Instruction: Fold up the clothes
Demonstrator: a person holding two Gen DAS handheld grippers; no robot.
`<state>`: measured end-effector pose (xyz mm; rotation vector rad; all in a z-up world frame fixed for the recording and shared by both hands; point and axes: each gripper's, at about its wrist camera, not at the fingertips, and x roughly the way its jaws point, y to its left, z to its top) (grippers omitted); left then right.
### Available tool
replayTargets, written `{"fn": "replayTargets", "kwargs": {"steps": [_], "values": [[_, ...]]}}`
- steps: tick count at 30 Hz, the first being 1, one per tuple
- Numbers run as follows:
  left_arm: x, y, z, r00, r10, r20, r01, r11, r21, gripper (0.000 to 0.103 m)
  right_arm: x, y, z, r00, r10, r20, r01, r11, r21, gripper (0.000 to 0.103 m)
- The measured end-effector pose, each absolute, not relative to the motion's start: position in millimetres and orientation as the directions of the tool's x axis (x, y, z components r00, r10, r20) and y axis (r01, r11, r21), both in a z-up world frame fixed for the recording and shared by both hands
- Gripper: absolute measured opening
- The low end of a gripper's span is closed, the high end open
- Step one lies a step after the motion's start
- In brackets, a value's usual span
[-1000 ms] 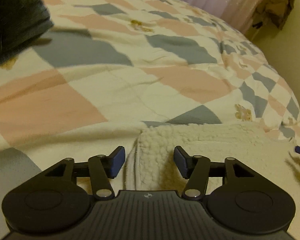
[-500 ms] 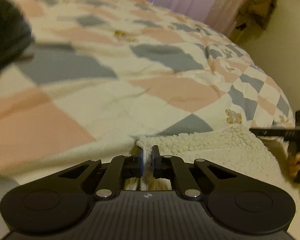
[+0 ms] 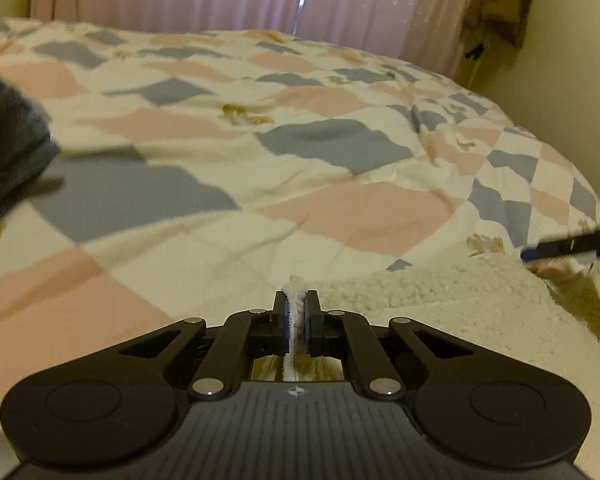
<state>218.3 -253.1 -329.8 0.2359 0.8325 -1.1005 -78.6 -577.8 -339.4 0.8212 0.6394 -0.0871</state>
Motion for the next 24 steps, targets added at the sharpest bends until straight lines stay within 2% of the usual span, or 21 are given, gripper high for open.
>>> {"fn": "replayTargets", "kwargs": {"steps": [8, 9, 10, 11, 14, 20, 21, 24], "values": [[215.5, -254.8, -333.4, 0.200, -0.684, -0.701, 0.861, 0.464, -0.207, 0.006, -76.6, -586.2, -372.9, 0.800, 0.304, -0.517, 0.288, 0.561, 0.776, 0.041], [214.4, -256.4, -335.7, 0.202, -0.678, -0.707, 0.863, 0.464, -0.198, 0.006, -77.6, -587.5, -376.4, 0.813, 0.307, -0.495, 0.280, 0.539, 0.795, 0.036], [213.0, -256.7, -337.3, 0.206, -0.674, -0.710, 0.866, 0.463, -0.188, 0.006, -78.3, -589.1, -379.1, 0.831, 0.317, -0.458, 0.255, 0.514, 0.819, 0.012], [211.6, -256.8, -338.6, 0.210, -0.670, -0.712, 0.869, 0.461, -0.177, 0.006, -78.9, -589.9, -380.6, 0.847, 0.329, -0.418, 0.223, 0.494, 0.841, 0.007], [211.0, -255.1, -331.4, 0.239, -0.688, -0.685, 0.867, 0.469, -0.168, 0.006, -77.8, -583.8, -368.8, 0.866, 0.290, -0.406, 0.190, 0.561, 0.806, 0.007], [219.3, -272.7, -303.4, 0.357, -0.717, -0.599, 0.864, 0.498, -0.080, 0.007, -67.0, -586.9, -319.3, 0.921, 0.114, -0.373, 0.185, 0.714, 0.675, 0.006], [222.9, -280.1, -306.5, 0.367, -0.700, -0.612, 0.863, 0.501, -0.056, 0.007, -58.3, -586.6, -317.3, 0.911, 0.083, -0.404, 0.216, 0.739, 0.638, 0.005], [232.7, -299.5, -326.4, 0.365, -0.622, -0.693, 0.855, 0.518, -0.015, 0.011, -24.4, -582.9, -329.1, 0.802, -0.004, -0.597, 0.364, 0.796, 0.484, 0.005]]}}
